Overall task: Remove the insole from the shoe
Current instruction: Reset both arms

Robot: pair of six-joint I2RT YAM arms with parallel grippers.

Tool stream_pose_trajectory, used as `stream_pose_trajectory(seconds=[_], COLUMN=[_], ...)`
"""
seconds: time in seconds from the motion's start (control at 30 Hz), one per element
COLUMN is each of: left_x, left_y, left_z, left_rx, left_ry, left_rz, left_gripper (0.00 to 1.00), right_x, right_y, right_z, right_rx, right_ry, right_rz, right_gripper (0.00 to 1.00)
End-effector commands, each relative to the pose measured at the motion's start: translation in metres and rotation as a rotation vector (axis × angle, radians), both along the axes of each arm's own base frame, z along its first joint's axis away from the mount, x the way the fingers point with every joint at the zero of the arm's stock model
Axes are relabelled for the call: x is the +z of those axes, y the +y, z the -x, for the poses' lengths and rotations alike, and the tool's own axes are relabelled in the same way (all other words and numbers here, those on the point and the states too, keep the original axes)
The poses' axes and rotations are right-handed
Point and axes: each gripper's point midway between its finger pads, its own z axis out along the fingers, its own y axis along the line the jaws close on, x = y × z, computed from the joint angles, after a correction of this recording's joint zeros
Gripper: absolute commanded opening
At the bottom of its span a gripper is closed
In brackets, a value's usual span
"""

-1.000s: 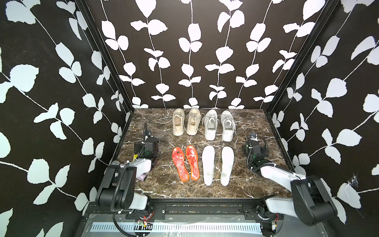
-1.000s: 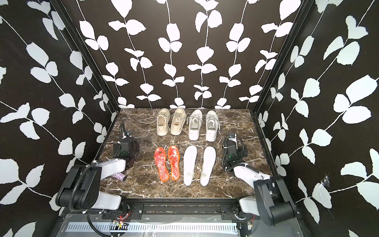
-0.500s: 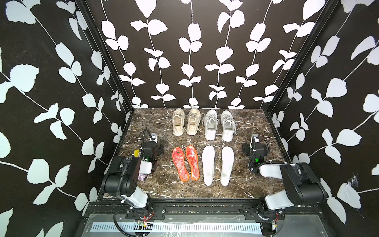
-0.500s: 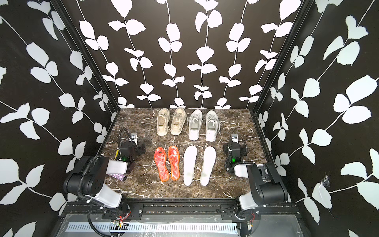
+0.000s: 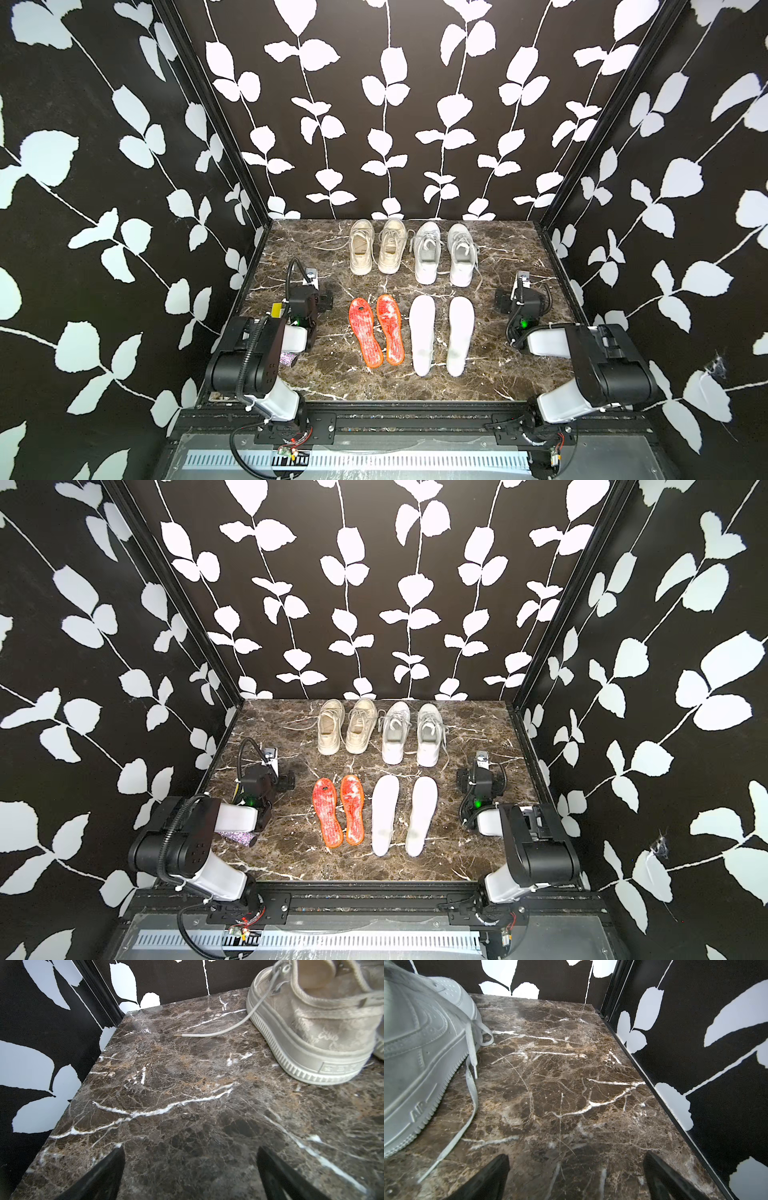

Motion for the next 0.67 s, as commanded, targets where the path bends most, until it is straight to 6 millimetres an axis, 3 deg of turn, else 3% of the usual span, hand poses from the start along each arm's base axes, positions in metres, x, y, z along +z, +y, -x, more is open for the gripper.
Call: stream_pose_trajectory(seconds=[0.0,0.63], left_x=[0.0172,0.0171], left_y=[0.0006,0.0008], left_z=[-0.0052,-0.0052], left_rx=[0.0,0.001], left_ry=[-0.058,-0.057], left_rz=[0.012,0.012], left_gripper=[1.0,1.0], right_x=[0.0134,0.0121], right_y=[-0.0011,0.0015], right_z=[-0.0052,-0.0067], right_rx=[-0.01,0.01], right_ry=[-0.066,-0.057], right_rz=[-0.014,-0.017], right_gripper=[0.99,0.99])
